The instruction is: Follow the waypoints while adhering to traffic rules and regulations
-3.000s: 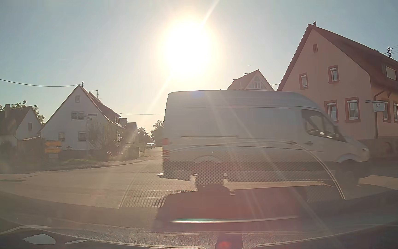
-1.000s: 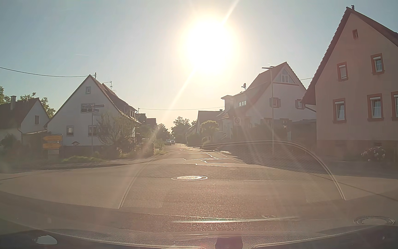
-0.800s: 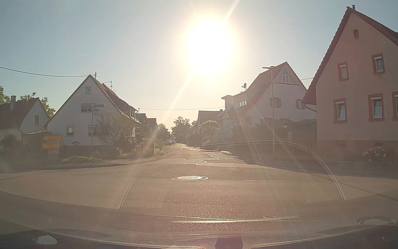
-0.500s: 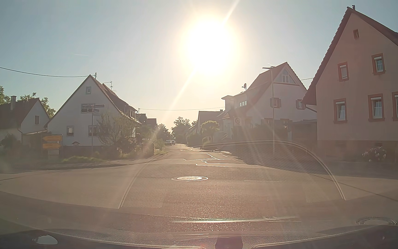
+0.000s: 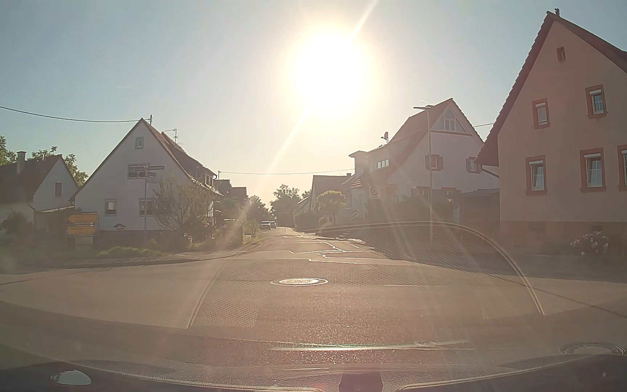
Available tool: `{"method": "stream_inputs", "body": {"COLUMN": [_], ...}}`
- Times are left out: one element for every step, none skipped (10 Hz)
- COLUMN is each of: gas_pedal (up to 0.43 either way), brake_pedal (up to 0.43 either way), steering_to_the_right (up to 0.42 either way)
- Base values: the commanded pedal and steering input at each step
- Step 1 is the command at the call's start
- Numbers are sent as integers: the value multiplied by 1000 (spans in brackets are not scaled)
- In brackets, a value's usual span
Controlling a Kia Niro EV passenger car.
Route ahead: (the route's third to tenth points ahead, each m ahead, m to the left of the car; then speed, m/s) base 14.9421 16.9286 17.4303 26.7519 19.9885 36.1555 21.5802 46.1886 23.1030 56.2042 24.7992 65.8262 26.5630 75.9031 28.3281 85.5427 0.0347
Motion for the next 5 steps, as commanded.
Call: {"method": "stream_inputs", "body": {"gas_pedal": [0, 0, 0, 0, 0], "brake_pedal": [268, 268, 274, 274, 268], "steering_to_the_right": [-106, -106, -106, -106, -107]}}
